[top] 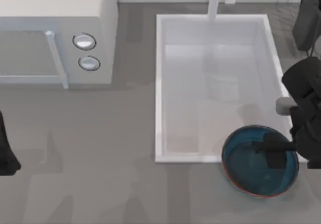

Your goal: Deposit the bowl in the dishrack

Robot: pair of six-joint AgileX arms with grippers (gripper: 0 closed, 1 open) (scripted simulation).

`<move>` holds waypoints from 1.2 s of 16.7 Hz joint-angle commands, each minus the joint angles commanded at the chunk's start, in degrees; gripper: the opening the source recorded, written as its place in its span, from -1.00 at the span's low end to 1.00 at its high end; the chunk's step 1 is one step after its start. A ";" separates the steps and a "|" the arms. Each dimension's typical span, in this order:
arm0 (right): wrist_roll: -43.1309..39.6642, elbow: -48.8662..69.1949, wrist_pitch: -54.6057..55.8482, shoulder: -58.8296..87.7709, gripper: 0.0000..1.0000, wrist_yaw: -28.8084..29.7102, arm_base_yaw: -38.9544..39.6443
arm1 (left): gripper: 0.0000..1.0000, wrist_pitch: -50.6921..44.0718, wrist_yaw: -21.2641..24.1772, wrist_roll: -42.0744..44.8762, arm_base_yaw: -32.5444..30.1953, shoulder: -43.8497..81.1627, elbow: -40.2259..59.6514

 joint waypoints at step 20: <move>0.19 6.52 -6.63 -0.38 -1.00 0.06 0.14 | 1.00 0.00 0.00 0.00 0.00 0.00 0.00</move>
